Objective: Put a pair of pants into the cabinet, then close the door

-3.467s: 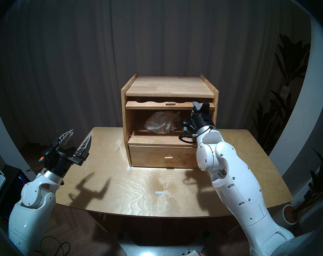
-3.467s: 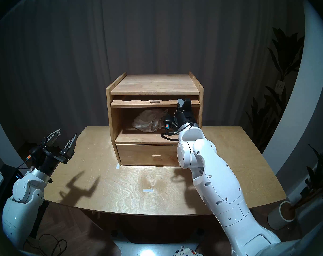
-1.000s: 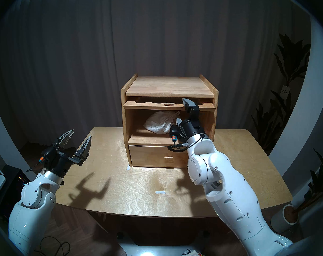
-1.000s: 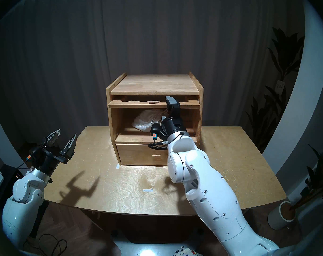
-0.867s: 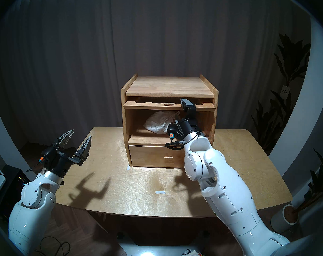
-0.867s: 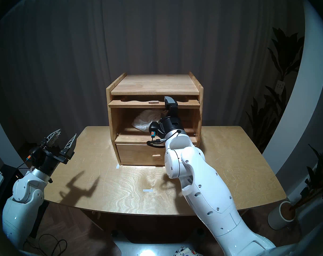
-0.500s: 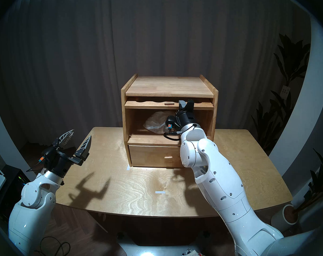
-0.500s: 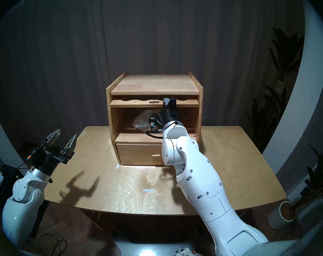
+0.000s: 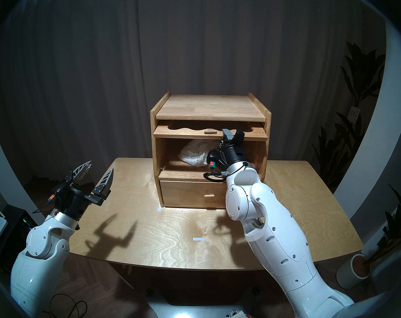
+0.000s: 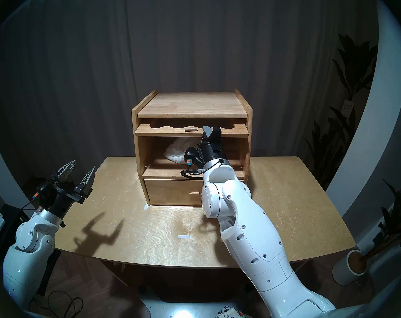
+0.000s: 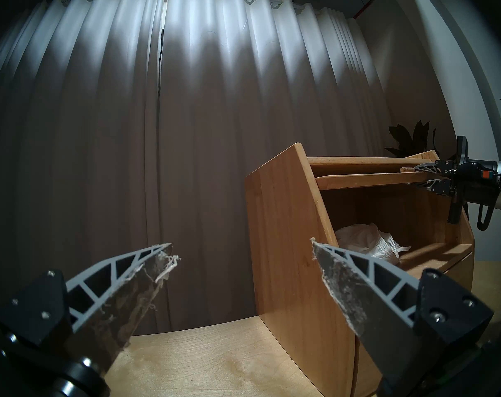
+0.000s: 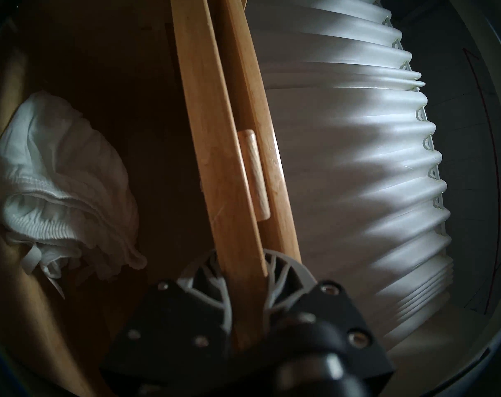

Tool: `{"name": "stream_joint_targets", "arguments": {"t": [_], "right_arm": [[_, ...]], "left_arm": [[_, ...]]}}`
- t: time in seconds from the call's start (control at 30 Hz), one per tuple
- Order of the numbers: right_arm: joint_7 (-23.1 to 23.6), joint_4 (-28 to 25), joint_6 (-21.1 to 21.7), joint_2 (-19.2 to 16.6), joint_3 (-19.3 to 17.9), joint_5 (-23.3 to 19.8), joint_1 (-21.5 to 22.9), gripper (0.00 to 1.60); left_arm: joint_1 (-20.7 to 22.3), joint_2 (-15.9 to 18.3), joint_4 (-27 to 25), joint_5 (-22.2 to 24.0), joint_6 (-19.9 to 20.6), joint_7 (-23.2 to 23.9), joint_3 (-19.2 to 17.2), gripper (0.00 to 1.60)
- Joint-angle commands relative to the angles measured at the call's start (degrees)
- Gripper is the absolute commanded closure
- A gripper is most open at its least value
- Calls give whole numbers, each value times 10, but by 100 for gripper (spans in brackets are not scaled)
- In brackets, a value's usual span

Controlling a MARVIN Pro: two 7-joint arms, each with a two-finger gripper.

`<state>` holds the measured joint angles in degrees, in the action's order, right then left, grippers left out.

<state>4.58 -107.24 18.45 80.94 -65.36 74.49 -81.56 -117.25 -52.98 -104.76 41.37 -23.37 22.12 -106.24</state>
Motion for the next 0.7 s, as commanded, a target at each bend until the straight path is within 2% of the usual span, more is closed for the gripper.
{"name": "stream_joint_targets", "arguments": {"t": [0.0,0.1,0.2,0.67], "right_arm": [[-14,-37,9,-31,-34,8,-22,160],[-11,-50,-3,-40,-41,-7,-29,160],[2,-74,-15,-44,-27,-15,-49,160],[3,-95,-13,-52,-5,-12,-76,160]], "left_arm": [[4,1,-7,-1,-5,1,-3,0],[4,1,-7,-1,-5,1,-3,0],[4,1,-7,-1,-5,1,-3,0],[4,1,-7,-1,-5,1,-3,0]]}}
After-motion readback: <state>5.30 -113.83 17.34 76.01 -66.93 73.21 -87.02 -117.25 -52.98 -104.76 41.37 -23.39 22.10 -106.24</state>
